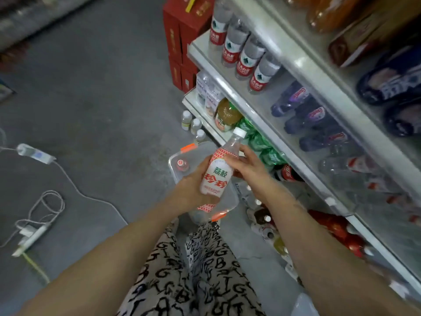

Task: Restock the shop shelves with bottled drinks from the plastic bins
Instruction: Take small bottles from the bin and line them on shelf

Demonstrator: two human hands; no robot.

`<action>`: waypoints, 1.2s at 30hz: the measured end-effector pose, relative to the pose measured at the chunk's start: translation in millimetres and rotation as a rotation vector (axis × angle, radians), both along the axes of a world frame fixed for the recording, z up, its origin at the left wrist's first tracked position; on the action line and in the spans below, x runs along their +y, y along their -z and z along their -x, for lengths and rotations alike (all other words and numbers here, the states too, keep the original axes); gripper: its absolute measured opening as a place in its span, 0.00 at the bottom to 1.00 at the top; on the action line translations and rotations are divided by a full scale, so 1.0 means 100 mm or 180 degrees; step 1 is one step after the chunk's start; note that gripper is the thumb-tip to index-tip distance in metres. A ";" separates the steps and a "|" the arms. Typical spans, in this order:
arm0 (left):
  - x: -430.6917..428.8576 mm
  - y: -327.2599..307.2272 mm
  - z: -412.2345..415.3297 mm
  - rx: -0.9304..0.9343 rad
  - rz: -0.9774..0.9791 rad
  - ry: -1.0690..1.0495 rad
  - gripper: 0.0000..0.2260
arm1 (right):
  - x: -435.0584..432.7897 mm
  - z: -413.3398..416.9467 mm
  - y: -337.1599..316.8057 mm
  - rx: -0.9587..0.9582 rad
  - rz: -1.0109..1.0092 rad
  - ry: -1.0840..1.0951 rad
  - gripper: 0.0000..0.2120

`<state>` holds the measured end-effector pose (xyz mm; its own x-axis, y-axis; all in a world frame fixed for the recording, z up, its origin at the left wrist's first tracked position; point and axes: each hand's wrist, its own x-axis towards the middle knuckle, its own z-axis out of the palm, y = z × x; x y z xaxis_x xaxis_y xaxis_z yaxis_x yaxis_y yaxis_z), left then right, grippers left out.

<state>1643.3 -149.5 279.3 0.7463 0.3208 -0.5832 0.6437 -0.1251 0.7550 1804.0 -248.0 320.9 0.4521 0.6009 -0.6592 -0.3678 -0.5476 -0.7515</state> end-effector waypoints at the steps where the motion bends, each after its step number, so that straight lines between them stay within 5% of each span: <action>1: -0.03 -0.13 -0.01 -0.0066 0.0004 0.0020 0.49 | -0.06 0.02 -0.14 0.0000 -0.0055 0.0073 0.17; 20: -0.94 -1.69 -0.11 -0.1061 0.0131 0.2072 0.48 | -1.72 1.06 -1.81 -0.0966 -0.0188 0.2237 0.11; 36: -2.99 -2.27 0.02 -0.1470 0.0373 0.3723 0.46 | -3.79 2.09 -2.22 -0.1409 0.0024 0.3831 0.24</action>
